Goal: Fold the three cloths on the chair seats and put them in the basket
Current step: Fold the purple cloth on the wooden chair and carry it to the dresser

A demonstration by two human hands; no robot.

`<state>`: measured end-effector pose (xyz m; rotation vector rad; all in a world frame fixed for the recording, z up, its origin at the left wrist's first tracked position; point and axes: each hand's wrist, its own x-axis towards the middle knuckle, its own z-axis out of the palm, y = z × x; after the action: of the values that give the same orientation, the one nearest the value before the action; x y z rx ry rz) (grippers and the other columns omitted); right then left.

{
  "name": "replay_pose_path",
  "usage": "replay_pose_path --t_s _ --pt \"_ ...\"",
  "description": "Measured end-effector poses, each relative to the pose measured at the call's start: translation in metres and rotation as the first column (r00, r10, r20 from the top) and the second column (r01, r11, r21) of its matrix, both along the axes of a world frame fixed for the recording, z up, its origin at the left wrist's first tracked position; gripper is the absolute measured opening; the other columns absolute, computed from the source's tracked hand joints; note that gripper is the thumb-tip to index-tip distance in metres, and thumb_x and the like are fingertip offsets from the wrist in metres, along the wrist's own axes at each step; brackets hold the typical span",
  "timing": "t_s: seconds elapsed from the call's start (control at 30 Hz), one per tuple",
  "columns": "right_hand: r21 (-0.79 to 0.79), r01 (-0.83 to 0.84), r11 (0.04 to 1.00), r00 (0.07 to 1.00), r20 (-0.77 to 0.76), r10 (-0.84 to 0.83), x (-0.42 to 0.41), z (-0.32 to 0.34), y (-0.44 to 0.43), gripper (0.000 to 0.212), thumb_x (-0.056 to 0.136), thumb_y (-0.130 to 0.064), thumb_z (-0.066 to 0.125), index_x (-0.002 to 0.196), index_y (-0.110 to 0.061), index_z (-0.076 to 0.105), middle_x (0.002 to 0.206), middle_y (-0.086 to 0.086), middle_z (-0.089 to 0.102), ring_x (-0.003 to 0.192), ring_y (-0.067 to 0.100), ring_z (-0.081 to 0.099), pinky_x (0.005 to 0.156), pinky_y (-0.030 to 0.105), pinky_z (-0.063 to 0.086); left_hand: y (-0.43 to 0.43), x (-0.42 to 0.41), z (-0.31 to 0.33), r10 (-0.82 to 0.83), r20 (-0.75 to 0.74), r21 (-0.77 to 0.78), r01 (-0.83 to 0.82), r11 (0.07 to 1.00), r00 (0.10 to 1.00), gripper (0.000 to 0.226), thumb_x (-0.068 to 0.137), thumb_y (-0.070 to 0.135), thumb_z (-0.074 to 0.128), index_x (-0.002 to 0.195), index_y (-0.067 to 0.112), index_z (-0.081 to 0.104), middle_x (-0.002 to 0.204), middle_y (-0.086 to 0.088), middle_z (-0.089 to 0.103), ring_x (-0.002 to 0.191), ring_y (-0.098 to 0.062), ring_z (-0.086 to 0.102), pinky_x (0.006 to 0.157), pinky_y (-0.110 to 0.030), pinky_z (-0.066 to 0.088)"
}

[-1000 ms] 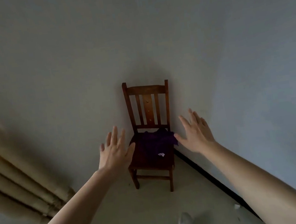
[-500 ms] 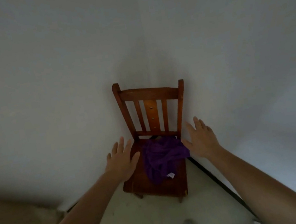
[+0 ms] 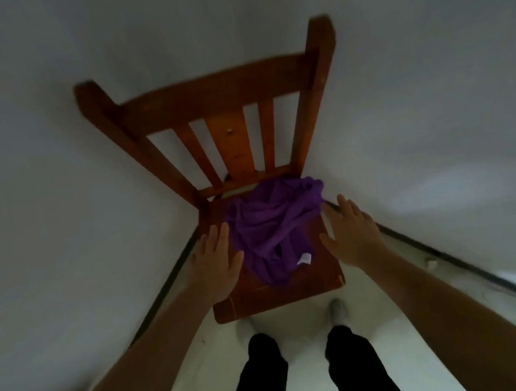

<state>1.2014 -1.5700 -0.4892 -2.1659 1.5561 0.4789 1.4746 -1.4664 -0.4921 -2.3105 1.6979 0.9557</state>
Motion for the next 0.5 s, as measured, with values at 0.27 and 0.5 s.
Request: replay_pose_path --t_s 0.27,0.5 --pt "0.099 0.125 0.987 0.989 0.063 -0.131 0.024 -0.152 0.057 0.067 0.093 -0.043 0.055 0.151 -0.020 0.033 0.155 0.020 0.032 0.136 0.039 0.041 0.102 0.052 0.046 -0.003 -0.003 -0.144 -0.069 -0.061 -0.008 0.069 0.998 0.996 0.072 0.098 0.036 0.046 0.156 0.020 0.006 0.162 -0.015 0.011 0.148 -0.036 0.015 0.115 -0.056 0.027" --pt "-0.069 0.015 0.998 0.976 0.218 0.001 0.077 -0.223 0.082 0.060 0.091 -0.057 0.051 0.133 -0.014 0.053 0.127 0.017 0.055 0.115 0.034 0.053 0.095 0.048 0.047 -0.011 0.014 -0.201 -0.297 -0.006 -0.085 0.296 0.951 0.955 0.082 0.086 0.010 0.055 0.156 0.022 0.014 0.165 -0.007 0.002 0.150 -0.032 0.007 0.113 -0.055 0.029"
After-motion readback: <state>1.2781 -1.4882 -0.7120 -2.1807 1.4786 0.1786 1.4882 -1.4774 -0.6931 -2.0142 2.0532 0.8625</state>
